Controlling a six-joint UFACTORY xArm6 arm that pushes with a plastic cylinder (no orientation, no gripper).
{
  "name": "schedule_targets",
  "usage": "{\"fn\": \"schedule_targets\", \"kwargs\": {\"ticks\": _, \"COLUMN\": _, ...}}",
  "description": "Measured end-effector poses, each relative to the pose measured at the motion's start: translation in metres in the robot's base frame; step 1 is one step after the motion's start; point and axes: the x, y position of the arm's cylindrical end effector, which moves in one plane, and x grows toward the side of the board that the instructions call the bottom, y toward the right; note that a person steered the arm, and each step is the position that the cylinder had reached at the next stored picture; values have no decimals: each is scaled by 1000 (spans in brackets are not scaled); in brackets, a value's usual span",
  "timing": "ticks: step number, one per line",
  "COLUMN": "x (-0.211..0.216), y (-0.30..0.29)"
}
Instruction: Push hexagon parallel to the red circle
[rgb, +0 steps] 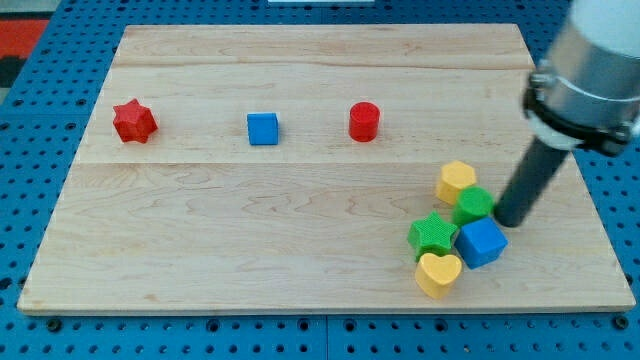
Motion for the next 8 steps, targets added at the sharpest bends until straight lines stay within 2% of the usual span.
{"fn": "schedule_targets", "kwargs": {"ticks": 1, "x": -8, "y": -54}}
{"fn": "schedule_targets", "kwargs": {"ticks": 5, "x": -38, "y": -46}}
{"fn": "schedule_targets", "kwargs": {"ticks": 7, "x": -20, "y": -26}}
{"fn": "schedule_targets", "kwargs": {"ticks": 8, "x": -44, "y": -15}}
